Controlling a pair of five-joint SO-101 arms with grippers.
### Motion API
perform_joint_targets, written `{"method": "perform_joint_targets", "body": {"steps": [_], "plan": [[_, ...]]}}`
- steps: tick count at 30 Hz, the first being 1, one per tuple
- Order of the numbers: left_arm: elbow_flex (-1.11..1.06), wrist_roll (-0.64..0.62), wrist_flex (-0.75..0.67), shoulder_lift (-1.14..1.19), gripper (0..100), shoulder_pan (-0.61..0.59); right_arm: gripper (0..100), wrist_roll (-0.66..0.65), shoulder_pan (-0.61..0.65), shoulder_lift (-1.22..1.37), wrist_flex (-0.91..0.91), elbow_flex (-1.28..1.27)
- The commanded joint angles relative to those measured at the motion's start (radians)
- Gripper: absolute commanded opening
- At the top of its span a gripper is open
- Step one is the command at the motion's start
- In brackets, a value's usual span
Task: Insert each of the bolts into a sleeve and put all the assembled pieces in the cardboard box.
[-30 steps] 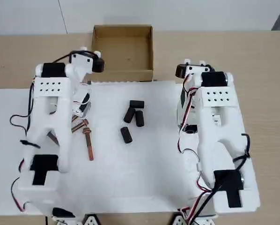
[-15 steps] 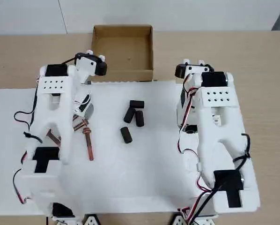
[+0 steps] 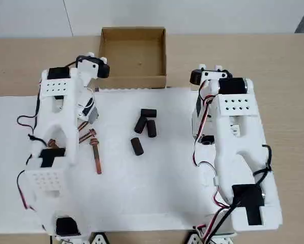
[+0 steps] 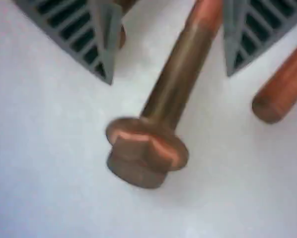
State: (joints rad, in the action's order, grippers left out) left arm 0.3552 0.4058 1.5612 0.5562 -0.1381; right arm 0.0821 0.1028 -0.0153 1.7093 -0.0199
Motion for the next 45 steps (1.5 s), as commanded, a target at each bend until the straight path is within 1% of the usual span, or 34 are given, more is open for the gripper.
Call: {"method": "perform_joint_targets", "body": {"steps": [1, 10, 12, 16, 20, 27, 32, 33, 36, 38, 41, 45], "plan": [[0.068, 0.005, 0.006, 0.025, 14, -0.002, 0.3, -0.005, -0.002, -0.053, 0.008, 0.005], [0.108, 0.005, 0.0, 0.097, 14, 0.008, 0.3, -0.005, -0.002, -0.053, 0.008, 0.005], [0.108, 0.005, 0.0, 0.12, 12, 0.018, 0.3, -0.005, -0.001, -0.053, 0.008, 0.005], [0.108, 0.005, 0.0, 0.158, 3, 0.055, 0.3, -0.005, -0.001, -0.053, 0.007, 0.005], [0.108, 0.003, 0.0, 0.164, 1, 0.075, 0.3, -0.009, -0.004, -0.053, 0.007, 0.005], [0.108, -0.002, 0.018, 0.103, 0, 0.081, 0.3, -0.009, -0.001, -0.059, 0.012, 0.009], [0.113, -0.008, 0.106, -0.04, 0, 0.121, 0.3, -0.011, 0.001, -0.211, 0.015, 0.005], [0.11, -0.037, 0.12, -0.061, 0, 0.143, 0.3, -0.011, 0.001, -0.255, 0.01, 0.005], [0.113, -0.207, 0.181, -0.103, 0, 0.173, 0.3, -0.015, -0.001, -0.351, 0.01, 0.002], [0.114, -0.282, 0.192, -0.133, 0, 0.184, 0.3, -0.063, -0.007, -0.403, 0.01, -0.021], [0.11, -0.288, 0.192, -0.213, 0, 0.195, 0.3, -0.138, -0.008, -0.472, 0.01, -0.069], [0.108, -0.288, 0.19, -0.361, 0, 0.235, 0.3, -0.149, -0.008, -0.593, 0.008, -0.086]]}}
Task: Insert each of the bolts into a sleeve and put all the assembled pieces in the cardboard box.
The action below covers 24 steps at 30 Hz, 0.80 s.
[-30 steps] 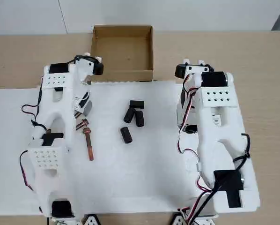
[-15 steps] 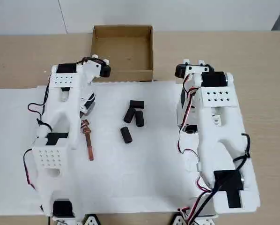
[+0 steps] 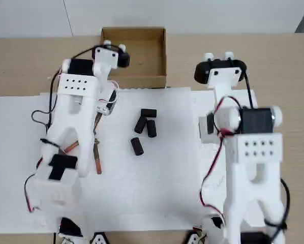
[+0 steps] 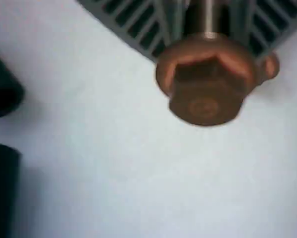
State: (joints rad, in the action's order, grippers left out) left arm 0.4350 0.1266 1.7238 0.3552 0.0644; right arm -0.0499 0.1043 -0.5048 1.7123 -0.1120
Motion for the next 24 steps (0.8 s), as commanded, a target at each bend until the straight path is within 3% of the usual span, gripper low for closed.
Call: {"method": "perform_joint_targets", "body": {"steps": [1, 8, 14, 20, 24], "plan": [[0.028, -0.011, 0.028, -0.199, 0, 0.046, 0.3, -0.017, -0.01, -0.131, 0.004, 0.006], [-0.12, -0.02, 0.025, -0.519, 0, 0.138, 0.3, -0.015, -0.012, -0.274, 0.004, 0.003], [-0.363, -0.153, -0.017, -0.792, 0, 0.164, 0.3, -0.012, -0.012, -0.3, 0.004, 0.0], [-0.691, -0.157, -0.147, -1.068, 0, 0.16, 0.3, -0.012, -0.01, -0.334, -0.068, -0.19], [-0.92, -0.158, -0.304, -1.283, 0, 0.158, 0.3, -0.012, -0.002, -0.441, -0.214, -0.376]]}}
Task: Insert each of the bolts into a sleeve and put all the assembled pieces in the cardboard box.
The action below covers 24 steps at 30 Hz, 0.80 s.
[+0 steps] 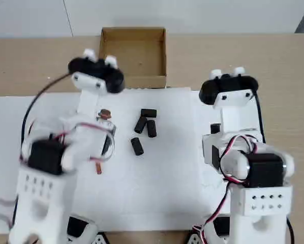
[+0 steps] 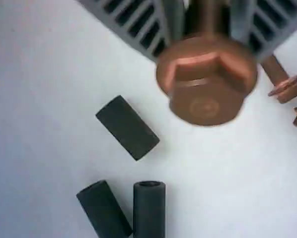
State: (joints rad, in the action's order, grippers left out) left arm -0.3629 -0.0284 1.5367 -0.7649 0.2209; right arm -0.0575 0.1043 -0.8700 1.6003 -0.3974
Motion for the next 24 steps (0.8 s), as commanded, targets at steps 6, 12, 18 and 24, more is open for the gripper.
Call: {"method": "perform_joint_targets", "body": {"steps": [6, 12, 18, 24], "plan": [[-0.371, -0.029, -0.269, -0.404, 0, 0.002, 0.2, -0.005, -0.002, -0.24, -0.309, -0.345], [-0.55, -0.19, -0.394, -0.582, 0, 0.002, 0.2, -0.006, 0.073, -0.341, -0.43, -0.534], [-0.742, -0.196, -0.522, -0.767, 0, 0.003, 0.2, -0.006, 0.225, -0.441, -0.541, -0.661], [-0.895, -0.339, -0.617, -0.977, 0, 0.009, 0.2, -0.012, 0.334, -0.527, -0.697, -0.81]]}}
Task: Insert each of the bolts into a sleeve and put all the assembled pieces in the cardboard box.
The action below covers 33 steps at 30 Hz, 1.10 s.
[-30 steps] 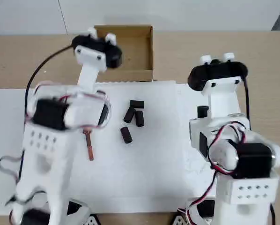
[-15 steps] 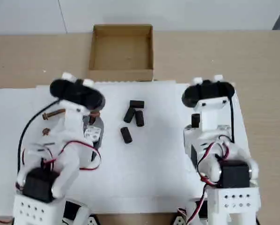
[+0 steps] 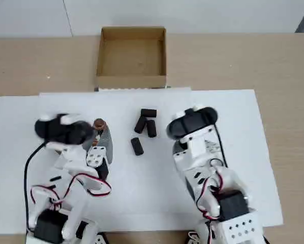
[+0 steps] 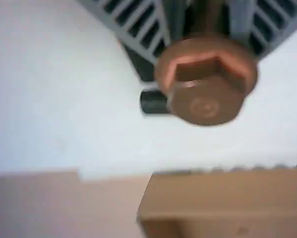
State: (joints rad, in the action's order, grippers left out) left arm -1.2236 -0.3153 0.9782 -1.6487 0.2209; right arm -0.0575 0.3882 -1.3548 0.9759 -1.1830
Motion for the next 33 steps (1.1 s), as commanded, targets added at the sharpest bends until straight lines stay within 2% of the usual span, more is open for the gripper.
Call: {"method": "perform_joint_targets", "body": {"steps": [1, 12, 15, 20, 28, 33], "plan": [[-0.059, -0.069, -0.068, -0.126, 0, 0.011, 0.2, -0.012, 0.074, -0.056, -0.087, -0.043], [-0.108, -0.221, -0.12, -0.166, 0, 0.011, 0.2, -0.015, 0.3, -0.249, -0.127, -0.183], [-0.108, -0.23, -0.167, -0.166, 0, 0.012, 0.2, -0.064, 0.334, -0.332, -0.127, -0.249], [-0.108, -0.23, -0.241, -0.164, 0, 0.014, 0.2, -0.141, 0.346, -0.472, -0.137, -0.35], [-0.108, -0.232, -0.238, -0.164, 0, 0.138, 0.2, -0.149, 0.348, -0.444, -0.306, -0.397], [-0.108, -0.232, -0.239, -0.164, 0, 0.149, 0.2, -0.15, 0.348, -0.444, -0.312, -0.399]]}}
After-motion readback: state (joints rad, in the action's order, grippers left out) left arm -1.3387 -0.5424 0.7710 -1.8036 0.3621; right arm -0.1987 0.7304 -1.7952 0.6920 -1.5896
